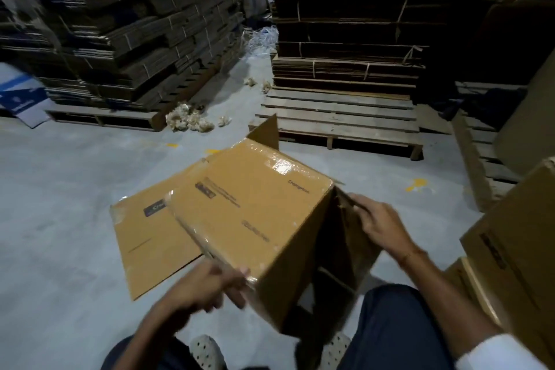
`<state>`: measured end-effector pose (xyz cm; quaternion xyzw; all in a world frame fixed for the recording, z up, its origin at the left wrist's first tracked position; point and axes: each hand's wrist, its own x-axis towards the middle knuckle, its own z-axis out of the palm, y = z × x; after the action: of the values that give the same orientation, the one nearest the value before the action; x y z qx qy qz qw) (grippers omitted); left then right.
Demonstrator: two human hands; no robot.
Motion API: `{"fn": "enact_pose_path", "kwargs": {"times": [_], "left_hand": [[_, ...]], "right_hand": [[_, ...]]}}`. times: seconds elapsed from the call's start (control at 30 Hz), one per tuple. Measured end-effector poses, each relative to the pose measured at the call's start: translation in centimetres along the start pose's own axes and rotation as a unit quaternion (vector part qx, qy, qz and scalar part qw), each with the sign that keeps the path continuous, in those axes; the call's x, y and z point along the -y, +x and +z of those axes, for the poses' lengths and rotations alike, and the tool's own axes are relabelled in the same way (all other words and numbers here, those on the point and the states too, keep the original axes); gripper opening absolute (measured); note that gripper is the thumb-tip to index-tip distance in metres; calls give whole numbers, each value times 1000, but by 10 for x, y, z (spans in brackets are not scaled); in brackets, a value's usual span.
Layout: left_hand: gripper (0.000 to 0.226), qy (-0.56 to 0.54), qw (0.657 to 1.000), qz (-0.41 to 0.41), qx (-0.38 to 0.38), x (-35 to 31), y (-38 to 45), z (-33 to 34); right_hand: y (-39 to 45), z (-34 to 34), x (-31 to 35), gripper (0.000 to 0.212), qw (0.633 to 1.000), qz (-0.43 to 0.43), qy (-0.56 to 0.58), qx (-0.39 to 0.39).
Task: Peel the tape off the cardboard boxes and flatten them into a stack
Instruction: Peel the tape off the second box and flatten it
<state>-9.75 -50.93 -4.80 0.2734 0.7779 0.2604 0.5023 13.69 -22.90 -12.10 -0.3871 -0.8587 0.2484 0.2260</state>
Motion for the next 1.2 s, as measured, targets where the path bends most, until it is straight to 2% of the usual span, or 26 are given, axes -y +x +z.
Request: {"fn": "enact_pose_path", "kwargs": {"times": [0.03, 0.1, 0.17, 0.2, 0.27, 0.3, 0.33, 0.37, 0.43, 0.5, 0.57, 0.63, 0.8, 0.93, 1.0, 1.1, 1.2], "left_hand": [[39, 10, 999, 13, 28, 0, -2, 11], [40, 63, 995, 73, 3, 1, 3, 17], [40, 108, 978, 129, -125, -2, 6, 3], [38, 123, 957, 149, -218, -1, 8, -10], [23, 160, 892, 152, -394, 5, 9, -37], [19, 180, 867, 133, -445, 10, 11, -51], [30, 198, 861, 99, -457, 18, 16, -65], [45, 196, 877, 67, -434, 27, 22, -77], [63, 108, 933, 33, -341, 40, 31, -90], [61, 3, 962, 42, -270, 47, 33, -86], [54, -31, 957, 70, -279, 51, 30, -77], [45, -29, 946, 100, -306, 53, 20, -67], [36, 24, 941, 127, -313, 58, -12, -34], [41, 45, 954, 99, -278, 63, -19, 1], [40, 65, 954, 93, -278, 64, -14, 14], [50, 108, 930, 98, -337, 60, -9, 28], [63, 159, 904, 107, -381, 54, -10, 34]], "right_hand": [[13, -5, -5, 38, 998, 2, -56, 0], [29, -8, -7, 40, 991, 12, -130, -38], [27, -2, 0, 41, 985, 20, -148, -81], [20, 3, 7, 42, 987, 21, -131, -94], [-3, 18, 21, 41, 995, 32, -32, -92], [-15, 24, 29, 40, 995, 53, 34, -77], [-25, 31, 35, 38, 990, 82, 100, -63], [-35, 36, 42, 37, 979, 115, 160, -51], [-59, 45, 62, 37, 947, 177, 266, -22], [-86, 58, 85, 56, 914, 231, 333, 20], [-108, 70, 105, 84, 889, 261, 371, 69], [-117, 74, 116, 89, 876, 257, 399, 88], [-90, 41, 92, 59, 876, 220, 425, 66], [-62, 22, 63, 49, 908, 162, 381, 66], [-58, 18, 58, 46, 927, 141, 347, 34], [-69, 22, 47, 44, 940, 147, 304, -38], [-90, 21, 42, 29, 928, 158, 323, -102]]}}
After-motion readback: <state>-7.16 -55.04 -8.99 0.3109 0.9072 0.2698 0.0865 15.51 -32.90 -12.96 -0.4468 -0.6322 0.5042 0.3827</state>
